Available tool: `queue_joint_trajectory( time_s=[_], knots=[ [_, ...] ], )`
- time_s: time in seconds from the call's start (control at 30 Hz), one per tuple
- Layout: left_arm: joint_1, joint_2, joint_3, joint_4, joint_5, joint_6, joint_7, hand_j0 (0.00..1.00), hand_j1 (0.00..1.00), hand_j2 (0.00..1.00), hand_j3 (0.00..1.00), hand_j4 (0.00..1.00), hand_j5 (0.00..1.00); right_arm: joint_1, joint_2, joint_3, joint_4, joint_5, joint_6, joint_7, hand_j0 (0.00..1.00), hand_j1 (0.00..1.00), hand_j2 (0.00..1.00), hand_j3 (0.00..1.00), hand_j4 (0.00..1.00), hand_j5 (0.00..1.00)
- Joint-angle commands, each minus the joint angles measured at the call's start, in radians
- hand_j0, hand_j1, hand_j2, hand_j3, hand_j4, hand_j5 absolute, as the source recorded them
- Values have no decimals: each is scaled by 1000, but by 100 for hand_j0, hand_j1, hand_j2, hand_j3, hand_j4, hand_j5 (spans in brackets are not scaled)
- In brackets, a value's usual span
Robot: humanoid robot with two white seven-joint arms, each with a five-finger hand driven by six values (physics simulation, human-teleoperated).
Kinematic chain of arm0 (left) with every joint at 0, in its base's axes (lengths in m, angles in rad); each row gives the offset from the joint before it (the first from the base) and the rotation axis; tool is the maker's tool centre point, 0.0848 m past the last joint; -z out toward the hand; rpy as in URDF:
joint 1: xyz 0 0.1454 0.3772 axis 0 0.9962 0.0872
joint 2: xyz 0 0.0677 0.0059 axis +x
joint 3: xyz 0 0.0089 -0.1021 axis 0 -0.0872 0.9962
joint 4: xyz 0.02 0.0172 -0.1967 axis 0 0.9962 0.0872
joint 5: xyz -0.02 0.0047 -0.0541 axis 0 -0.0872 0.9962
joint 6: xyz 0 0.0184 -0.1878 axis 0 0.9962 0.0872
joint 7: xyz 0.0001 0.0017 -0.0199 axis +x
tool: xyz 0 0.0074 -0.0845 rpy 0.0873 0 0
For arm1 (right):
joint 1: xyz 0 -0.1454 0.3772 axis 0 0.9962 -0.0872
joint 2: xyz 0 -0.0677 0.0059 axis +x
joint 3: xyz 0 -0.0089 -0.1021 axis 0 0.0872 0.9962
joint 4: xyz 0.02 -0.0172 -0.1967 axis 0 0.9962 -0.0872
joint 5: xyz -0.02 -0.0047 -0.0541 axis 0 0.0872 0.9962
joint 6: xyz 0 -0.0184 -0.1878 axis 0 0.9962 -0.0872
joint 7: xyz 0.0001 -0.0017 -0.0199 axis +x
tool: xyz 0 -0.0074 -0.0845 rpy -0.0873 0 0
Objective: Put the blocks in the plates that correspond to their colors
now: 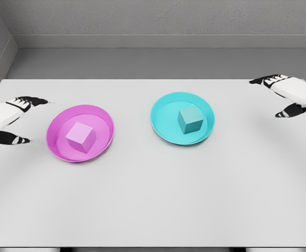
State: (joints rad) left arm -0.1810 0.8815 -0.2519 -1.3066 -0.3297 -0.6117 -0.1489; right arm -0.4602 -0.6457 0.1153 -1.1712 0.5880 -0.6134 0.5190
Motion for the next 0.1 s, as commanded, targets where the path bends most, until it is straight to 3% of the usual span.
queue_joint_trajectory(
  time_s=[0.0, 0.07],
  knots=[
    [0, 13, 63, 15, 12, 1, 0, 100, 100, 100, 100, 100, 100, 0, -2, -2, -1, -8, 3, 0, 100, 100, 100, 100, 100, 100],
    [12, 33, 65, 15, 12, 1, 0, 100, 100, 100, 100, 100, 100, 0, 0, -2, 2, -7, 3, 0, 100, 100, 100, 100, 100, 100]
  ],
)
